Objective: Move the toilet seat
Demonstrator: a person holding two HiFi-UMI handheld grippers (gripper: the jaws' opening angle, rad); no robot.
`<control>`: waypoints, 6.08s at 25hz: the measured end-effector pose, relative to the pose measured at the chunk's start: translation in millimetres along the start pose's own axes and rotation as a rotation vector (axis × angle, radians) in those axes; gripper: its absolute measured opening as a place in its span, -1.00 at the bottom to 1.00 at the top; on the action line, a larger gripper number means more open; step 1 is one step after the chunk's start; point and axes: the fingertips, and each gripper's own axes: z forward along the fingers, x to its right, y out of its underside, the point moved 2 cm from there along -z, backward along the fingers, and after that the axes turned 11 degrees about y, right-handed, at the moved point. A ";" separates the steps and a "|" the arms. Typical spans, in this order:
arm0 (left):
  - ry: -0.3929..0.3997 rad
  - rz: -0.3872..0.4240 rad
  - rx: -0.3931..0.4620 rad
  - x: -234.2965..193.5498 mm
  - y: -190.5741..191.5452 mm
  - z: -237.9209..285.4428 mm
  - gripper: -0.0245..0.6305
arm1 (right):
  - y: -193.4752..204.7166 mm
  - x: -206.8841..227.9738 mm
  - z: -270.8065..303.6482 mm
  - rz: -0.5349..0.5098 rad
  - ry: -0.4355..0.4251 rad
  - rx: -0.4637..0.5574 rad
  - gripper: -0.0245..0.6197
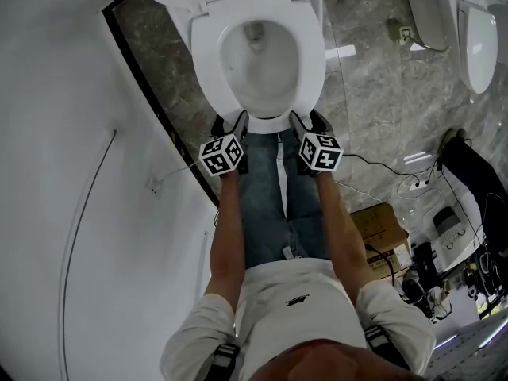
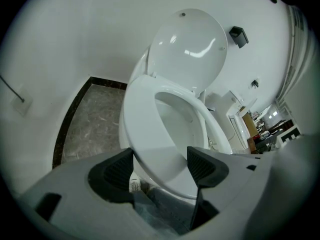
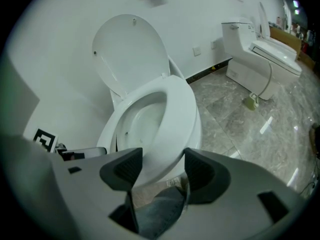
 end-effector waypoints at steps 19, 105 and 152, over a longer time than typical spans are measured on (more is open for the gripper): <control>0.039 0.002 0.102 29.9 -33.9 -32.4 0.16 | -35.6 -13.6 -48.2 0.056 -0.028 0.070 -0.09; 0.122 0.630 0.176 149.7 -143.2 -120.8 0.12 | -174.7 -60.1 -142.2 0.286 -0.099 0.289 -0.09; 0.138 0.579 0.275 160.2 -220.6 -125.1 -0.01 | -222.7 -114.8 -195.4 -0.569 -0.195 0.593 -0.29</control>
